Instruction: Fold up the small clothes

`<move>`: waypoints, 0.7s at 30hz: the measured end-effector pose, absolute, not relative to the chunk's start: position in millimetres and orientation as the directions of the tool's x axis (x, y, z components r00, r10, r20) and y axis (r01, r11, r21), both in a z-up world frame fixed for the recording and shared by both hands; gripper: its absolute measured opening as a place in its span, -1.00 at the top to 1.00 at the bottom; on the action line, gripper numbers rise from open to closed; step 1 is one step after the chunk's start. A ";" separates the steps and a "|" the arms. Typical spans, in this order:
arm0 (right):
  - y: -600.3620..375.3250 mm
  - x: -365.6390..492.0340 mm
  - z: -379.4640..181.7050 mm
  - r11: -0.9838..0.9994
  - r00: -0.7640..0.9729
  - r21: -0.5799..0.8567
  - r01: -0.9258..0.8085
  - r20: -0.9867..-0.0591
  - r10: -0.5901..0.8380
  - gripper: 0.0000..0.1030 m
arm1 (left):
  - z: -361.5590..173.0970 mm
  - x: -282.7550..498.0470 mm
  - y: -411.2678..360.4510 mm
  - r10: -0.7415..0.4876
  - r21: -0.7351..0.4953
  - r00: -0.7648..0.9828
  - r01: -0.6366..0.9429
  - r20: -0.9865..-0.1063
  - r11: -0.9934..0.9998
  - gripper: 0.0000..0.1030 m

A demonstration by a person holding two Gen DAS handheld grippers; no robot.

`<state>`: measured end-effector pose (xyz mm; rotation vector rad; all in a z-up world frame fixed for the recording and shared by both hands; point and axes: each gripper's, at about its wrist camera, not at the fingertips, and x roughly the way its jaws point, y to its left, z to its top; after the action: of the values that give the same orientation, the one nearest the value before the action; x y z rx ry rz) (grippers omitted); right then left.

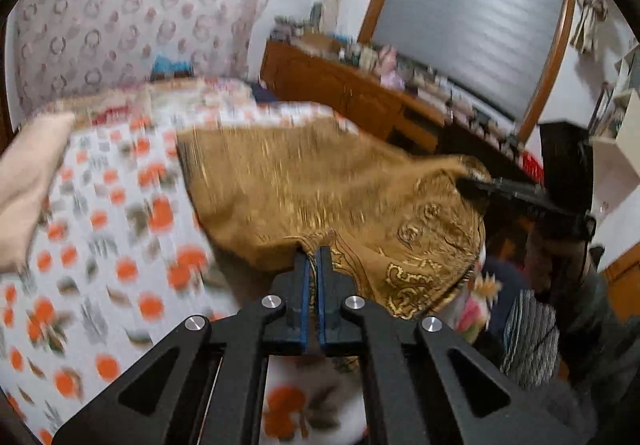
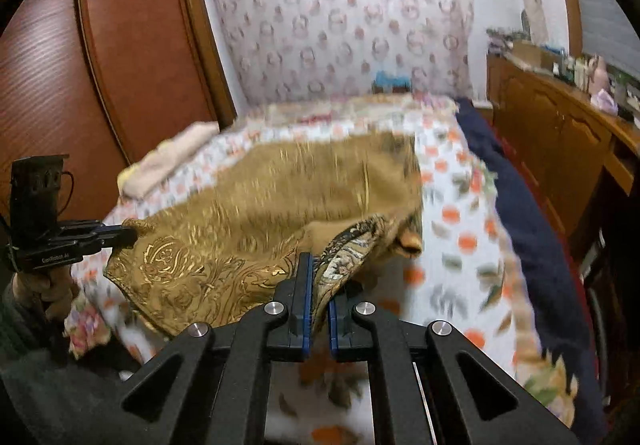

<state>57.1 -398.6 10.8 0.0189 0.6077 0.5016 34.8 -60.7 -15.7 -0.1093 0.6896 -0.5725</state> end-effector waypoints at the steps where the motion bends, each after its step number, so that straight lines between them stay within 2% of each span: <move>1: -398.0 60.5 15.6 0.880 0.713 0.160 -0.448 -0.529 0.459 0.89 | -10.2 40.7 -59.3 -0.531 -0.278 0.635 0.460 -0.561 0.843 0.93; 7: -391.5 107.7 43.2 0.876 0.742 0.162 -0.455 -0.475 0.473 0.89 | 8.6 88.0 -54.6 -0.495 -0.250 0.695 0.431 -0.521 0.867 0.93; 15: -367.0 188.4 38.2 0.900 0.739 0.099 -0.424 -0.536 0.408 0.89 | 6.9 152.6 -50.1 -0.423 -0.199 0.725 0.379 -0.543 0.904 0.93; 21: -341.8 217.4 35.3 0.911 0.722 0.087 -0.404 -0.581 0.376 0.89 | -4.7 197.8 -51.2 -0.395 -0.192 0.709 0.353 -0.584 0.916 0.93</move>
<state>217.4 -341.8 35.3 -0.0466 0.6314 0.4309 197.8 -51.2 -4.7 -0.0679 0.6634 -0.4154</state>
